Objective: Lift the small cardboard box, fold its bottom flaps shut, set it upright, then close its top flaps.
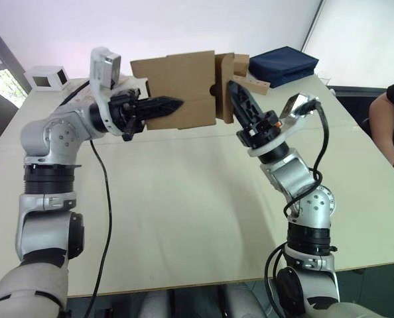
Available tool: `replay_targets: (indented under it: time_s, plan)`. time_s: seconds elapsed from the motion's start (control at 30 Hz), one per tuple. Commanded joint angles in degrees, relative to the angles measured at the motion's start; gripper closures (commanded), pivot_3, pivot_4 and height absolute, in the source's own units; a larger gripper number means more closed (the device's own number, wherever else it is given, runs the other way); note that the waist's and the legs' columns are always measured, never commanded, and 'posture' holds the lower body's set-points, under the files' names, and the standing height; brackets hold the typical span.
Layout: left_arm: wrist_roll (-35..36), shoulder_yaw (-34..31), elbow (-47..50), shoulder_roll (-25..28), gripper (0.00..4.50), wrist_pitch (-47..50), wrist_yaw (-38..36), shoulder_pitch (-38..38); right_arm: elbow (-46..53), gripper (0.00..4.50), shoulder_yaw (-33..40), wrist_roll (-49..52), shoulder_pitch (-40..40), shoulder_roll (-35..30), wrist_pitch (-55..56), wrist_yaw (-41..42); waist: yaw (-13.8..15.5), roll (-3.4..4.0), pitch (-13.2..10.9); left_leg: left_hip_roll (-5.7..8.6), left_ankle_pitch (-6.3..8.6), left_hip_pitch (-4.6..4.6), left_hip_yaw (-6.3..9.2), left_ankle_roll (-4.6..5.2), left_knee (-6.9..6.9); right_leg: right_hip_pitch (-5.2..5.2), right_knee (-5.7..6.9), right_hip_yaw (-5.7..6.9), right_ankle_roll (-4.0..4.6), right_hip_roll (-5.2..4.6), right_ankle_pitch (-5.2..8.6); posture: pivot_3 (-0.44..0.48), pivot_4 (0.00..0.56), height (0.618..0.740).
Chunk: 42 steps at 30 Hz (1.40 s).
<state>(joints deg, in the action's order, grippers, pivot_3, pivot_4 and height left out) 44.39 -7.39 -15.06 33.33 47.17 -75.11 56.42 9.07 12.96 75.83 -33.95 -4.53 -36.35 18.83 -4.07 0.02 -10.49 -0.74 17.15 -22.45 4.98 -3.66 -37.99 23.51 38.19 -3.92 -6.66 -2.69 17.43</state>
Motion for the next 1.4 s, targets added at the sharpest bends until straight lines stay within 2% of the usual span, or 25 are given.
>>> replay_targets:
  time_s: [0.03,0.5,0.77,1.4]
  plan:
    - [0.6,-0.5,1.3,0.3,4.5,-0.2,-0.3,0.6,1.1,2.72,-0.6,-1.9,-0.9,0.4,1.2,0.1,0.0,0.0,0.0,0.0,0.0,0.0,0.0,0.0,0.0,0.0,0.0,0.0,0.0,0.0,0.0,0.0,0.15,0.74]
    - [0.1,-0.5,0.5,-0.4,4.5,-0.9,0.4,0.7,3.6,2.72,-2.7,-4.0,-1.5,1.5,1.5,-0.1,0.0,0.0,0.0,0.0,0.0,0.0,0.0,0.0,0.0,0.0,0.0,0.0,0.0,0.0,0.0,0.0,0.15,0.74]
    - [-0.3,-0.5,0.1,-1.0,4.5,-1.4,0.9,0.7,3.9,2.72,-4.9,-10.6,-2.3,2.6,4.7,-1.0,0.0,0.0,0.0,0.0,0.0,0.0,0.0,0.0,0.0,0.01,0.0,0.0,0.0,0.0,0.0,0.0,0.15,0.74]
    - [0.1,-1.9,-1.8,-4.6,4.5,-3.5,4.6,0.7,5.6,2.72,-5.2,-7.4,-0.8,10.6,6.3,-4.0,0.0,0.0,0.0,0.0,-0.01,0.0,0.01,-0.02,0.01,0.02,0.01,0.0,0.0,-0.01,0.0,0.0,0.15,0.74]
